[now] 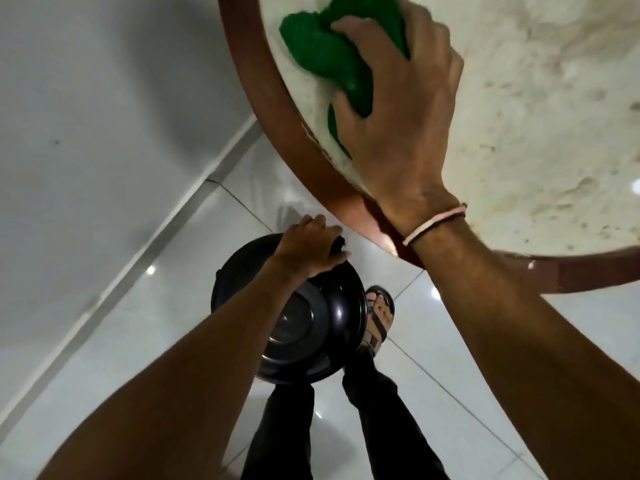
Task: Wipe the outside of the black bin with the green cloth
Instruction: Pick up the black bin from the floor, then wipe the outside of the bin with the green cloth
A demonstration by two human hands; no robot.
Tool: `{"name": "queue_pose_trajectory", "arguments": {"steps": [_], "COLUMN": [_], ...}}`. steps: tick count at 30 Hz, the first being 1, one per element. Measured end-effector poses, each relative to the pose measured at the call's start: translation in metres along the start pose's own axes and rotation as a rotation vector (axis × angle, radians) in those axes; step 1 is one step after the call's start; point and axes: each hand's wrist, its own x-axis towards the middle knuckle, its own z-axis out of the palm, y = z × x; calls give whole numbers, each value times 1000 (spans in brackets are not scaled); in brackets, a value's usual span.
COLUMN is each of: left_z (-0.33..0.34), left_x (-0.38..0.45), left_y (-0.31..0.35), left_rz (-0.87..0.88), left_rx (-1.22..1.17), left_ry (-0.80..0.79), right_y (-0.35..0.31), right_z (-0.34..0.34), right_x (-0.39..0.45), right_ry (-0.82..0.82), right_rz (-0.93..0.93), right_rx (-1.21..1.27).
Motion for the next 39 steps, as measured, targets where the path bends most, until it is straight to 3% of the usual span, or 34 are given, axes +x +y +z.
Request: {"name": "queue_pose_trajectory", "arguments": {"steps": [3, 7, 11, 13, 15, 17, 18, 20, 24, 26, 29, 32, 36, 38, 39], "left_z": [3, 34, 81, 103, 136, 137, 171, 169, 149, 161, 172, 164, 161, 166, 167], "left_x": [-29, -131, -204, -222, -237, -226, -220, -208, -214, -212, -214, -214, -211, -210, -211], "left_y": [-17, -67, -113, -127, -156, -151, -176, -175, -167, -177, -174, -171, -172, -169, -170], "left_rz": [-8, -108, -235, -299, -335, -322, -344, -324, -193, -152, -176, -230, -251, -230, -220], "left_rx": [-111, -338, -359, -365, -341, -351, -373, -381, -347, -318, -309, -311, -218, -178, -173], "left_ry": [55, 279, 478, 581, 656, 776, 821, 945, 1089, 1079, 1052, 1042, 1038, 1047, 1043], "right_y": [-5, -13, -58, -80, -105, -97, -103, -100, -57, -29, -22, -59, -79, -54, -41], "right_z": [-3, -13, 2, 22, 70, 86, 138, 156, 195, 240, 265, 225, 168, 183, 199], "right_x": [-5, -10, -57, -113, -177, -213, -255, -275, -263, -246, -247, -261, -306, -307, -301], "right_ry": [9, -71, -52, -232, -529, -760, -881, -982, -788, -703, -739, -823, -817, -773, -734], "right_rz": [55, 48, -119, -115, -53, 4, 33, 25, 34, 212, 458, 342, -49, -19, 131], "right_rx": [15, 38, 343, 504, 610, 575, 575, 545, 335, 252, 264, 373, 613, 549, 500]}}
